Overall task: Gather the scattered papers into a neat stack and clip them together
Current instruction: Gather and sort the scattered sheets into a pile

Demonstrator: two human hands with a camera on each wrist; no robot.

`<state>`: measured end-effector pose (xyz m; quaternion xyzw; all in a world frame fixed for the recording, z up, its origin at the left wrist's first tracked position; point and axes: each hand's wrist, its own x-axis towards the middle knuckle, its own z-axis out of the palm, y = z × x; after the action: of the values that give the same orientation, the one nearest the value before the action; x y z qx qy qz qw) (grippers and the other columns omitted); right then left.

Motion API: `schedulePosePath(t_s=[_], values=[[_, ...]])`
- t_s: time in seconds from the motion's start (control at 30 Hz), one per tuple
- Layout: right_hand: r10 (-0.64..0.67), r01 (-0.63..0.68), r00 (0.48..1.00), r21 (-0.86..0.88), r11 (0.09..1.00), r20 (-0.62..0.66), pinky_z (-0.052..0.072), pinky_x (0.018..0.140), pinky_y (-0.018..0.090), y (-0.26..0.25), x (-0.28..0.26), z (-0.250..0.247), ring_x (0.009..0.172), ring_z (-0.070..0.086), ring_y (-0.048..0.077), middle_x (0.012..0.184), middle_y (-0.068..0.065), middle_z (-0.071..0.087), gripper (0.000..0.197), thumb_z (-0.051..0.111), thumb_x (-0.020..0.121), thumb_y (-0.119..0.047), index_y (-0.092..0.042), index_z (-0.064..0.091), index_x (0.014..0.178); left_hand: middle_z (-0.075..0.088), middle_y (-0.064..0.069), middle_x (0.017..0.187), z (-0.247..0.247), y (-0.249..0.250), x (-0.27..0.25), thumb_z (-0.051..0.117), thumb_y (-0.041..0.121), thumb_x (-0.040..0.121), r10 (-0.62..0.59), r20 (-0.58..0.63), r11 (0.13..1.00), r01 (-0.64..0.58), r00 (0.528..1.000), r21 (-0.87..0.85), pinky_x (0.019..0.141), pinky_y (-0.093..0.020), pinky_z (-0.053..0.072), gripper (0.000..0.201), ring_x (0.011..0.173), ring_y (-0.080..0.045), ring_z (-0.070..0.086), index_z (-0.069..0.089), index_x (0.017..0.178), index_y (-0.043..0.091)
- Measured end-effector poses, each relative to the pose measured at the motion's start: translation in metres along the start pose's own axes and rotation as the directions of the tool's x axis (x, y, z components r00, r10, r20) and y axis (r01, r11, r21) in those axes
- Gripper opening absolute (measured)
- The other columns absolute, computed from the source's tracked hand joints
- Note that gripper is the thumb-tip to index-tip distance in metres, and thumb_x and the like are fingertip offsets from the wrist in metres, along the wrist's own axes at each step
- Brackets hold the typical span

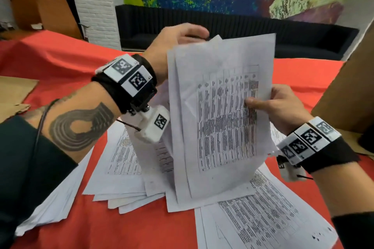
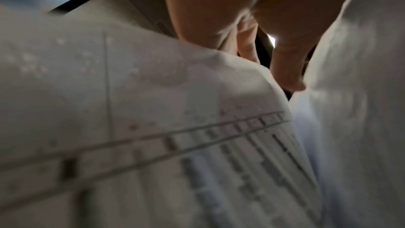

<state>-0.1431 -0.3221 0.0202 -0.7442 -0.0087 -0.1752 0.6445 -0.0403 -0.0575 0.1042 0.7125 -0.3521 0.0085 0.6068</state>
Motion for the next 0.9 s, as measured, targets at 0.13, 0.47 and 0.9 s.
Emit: schedulePosePath(t_s=[0.13, 0.47, 0.9], values=[[-0.01, 0.029, 0.987, 0.119, 0.992, -0.162, 0.06, 0.09, 0.05, -0.005, -0.006, -0.011, 0.088, 0.075, 0.03, 0.097, 0.013, 0.078, 0.027, 0.073, 0.078, 0.0, 0.001, 0.072, 0.104, 0.058, 0.004, 0.139, -0.013, -0.035, -0.014, 0.074, 0.074, 0.064, -0.077, -0.058, 0.987, 0.084, 0.995, 0.139, 0.105, -0.024, 0.048, 0.109, 0.124, -0.005, 0.058, 0.039, 0.15, 0.018], [0.169, -0.017, 0.929, 0.419, 0.908, -0.33, 0.062, 0.08, 0.045, 0.005, -0.004, -0.036, 0.104, 0.072, 0.036, 0.106, 0.014, 0.076, 0.031, 0.07, 0.083, 0.008, -0.002, 0.071, 0.112, 0.076, 0.003, 0.075, -0.036, -0.075, -0.05, 0.083, 0.016, 0.08, -0.184, -0.1, 0.979, 0.192, 0.978, 0.075, 0.057, -0.019, 0.053, 0.019, 0.062, -0.005, 0.067, 0.077, 0.092, 0.003], [0.321, -0.232, 0.937, 0.44, 0.867, -0.137, 0.052, 0.096, 0.065, 0.027, -0.018, 0.004, 0.105, 0.062, 0.039, 0.118, 0.025, 0.064, 0.083, 0.09, 0.055, -0.008, 0.008, 0.059, 0.131, 0.077, 0.002, 0.079, -0.053, -0.007, -0.03, 0.078, 0.045, 0.08, 0.182, -0.225, 0.814, -0.019, 0.957, 0.58, 0.072, -0.033, 0.056, 0.024, 0.073, -0.015, 0.069, 0.081, 0.09, 0.023]])
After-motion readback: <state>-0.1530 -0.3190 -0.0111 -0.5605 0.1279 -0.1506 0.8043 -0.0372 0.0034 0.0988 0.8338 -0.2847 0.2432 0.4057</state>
